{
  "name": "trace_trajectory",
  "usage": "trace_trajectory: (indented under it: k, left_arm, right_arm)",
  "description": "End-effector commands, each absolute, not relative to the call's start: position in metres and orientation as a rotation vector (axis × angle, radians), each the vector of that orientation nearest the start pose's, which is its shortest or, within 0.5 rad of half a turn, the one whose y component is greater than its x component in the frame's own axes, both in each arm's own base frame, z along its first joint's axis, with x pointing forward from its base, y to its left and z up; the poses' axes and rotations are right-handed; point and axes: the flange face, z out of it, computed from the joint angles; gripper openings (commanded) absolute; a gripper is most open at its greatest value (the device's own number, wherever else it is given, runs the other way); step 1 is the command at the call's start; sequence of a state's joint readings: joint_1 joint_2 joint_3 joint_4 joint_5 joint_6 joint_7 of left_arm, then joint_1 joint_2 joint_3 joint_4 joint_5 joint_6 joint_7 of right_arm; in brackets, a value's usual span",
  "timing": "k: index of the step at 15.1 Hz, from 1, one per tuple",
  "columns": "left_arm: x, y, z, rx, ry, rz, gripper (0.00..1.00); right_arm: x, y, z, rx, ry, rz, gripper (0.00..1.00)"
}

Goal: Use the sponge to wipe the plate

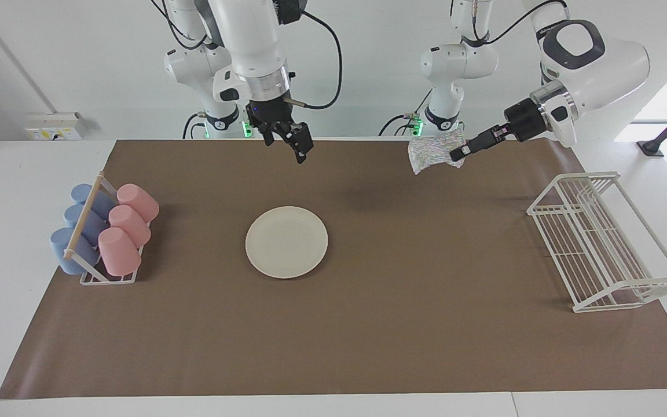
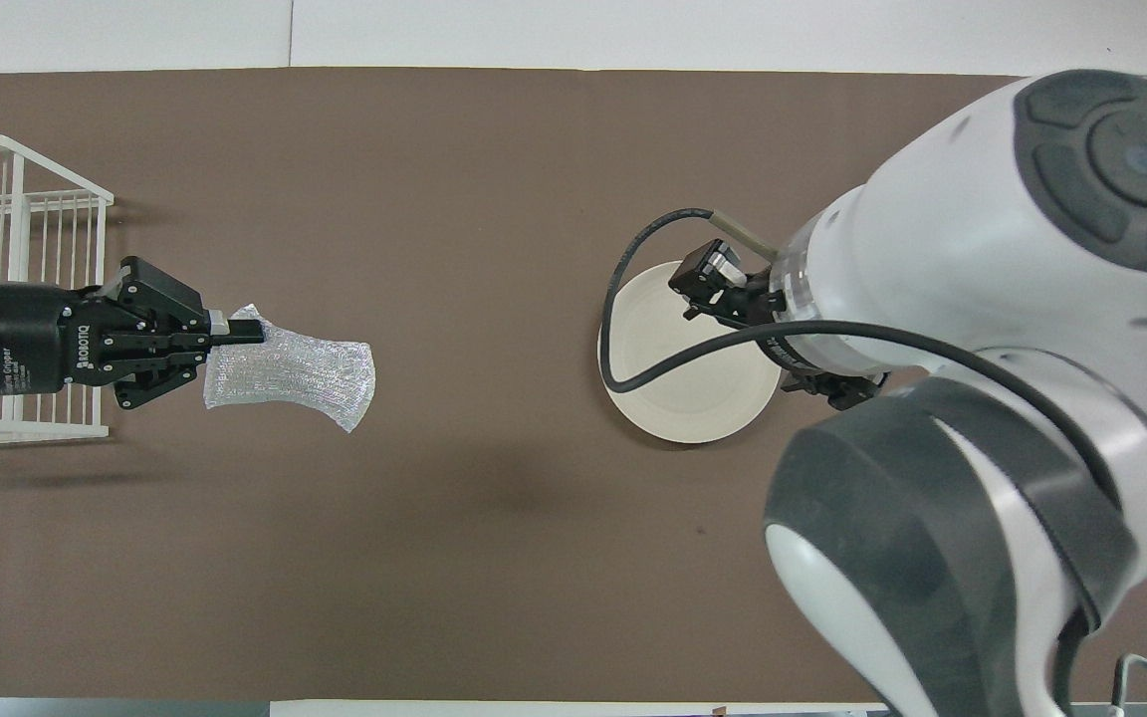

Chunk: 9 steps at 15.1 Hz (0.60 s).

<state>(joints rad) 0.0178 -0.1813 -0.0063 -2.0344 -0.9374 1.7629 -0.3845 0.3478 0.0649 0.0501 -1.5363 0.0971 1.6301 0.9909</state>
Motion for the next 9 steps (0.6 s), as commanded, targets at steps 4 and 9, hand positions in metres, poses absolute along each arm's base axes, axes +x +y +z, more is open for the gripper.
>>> trace_trajectory:
  k: [4,9]
  left_arm:
    - [0.51,-0.058,0.556,2.408,0.63,-0.252,0.0]
    - [0.511,-0.073,0.556,2.721,0.548,-0.234,0.0]
  right_arm:
    - [0.557,0.126,0.611,-3.012,0.435,0.022,1.0]
    - [0.558,0.075,0.614,-3.04,0.273,0.05,1.0]
